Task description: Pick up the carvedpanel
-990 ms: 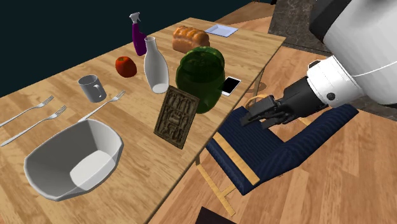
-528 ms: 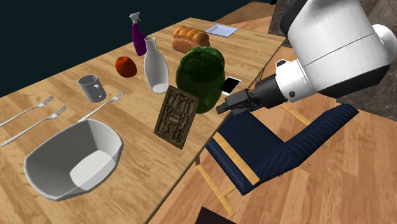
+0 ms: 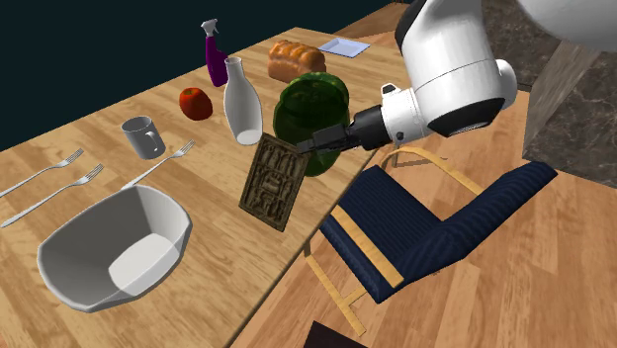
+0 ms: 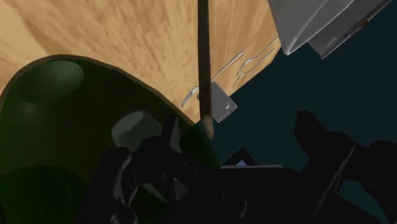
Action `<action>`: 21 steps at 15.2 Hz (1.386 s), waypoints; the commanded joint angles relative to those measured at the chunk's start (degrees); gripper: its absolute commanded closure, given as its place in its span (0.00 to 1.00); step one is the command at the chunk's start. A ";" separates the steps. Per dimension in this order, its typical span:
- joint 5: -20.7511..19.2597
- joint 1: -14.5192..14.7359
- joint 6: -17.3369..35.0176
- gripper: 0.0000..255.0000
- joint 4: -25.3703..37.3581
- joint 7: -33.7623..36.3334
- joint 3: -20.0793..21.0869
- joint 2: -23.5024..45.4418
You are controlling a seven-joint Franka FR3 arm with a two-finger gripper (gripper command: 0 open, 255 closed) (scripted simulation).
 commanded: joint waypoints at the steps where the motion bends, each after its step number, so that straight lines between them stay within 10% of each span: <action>1: 0.92 -0.19 -0.54 0.00 1.08 -1.41 0.34 1.65; 8: 2.46 0.39 0.09 0.00 1.32 -4.38 -0.16 4.83; 9: 2.55 0.55 0.33 1.00 0.58 -4.44 -0.10 4.21; 21: 1.73 0.48 -0.35 1.00 1.14 -2.83 -0.33 3.10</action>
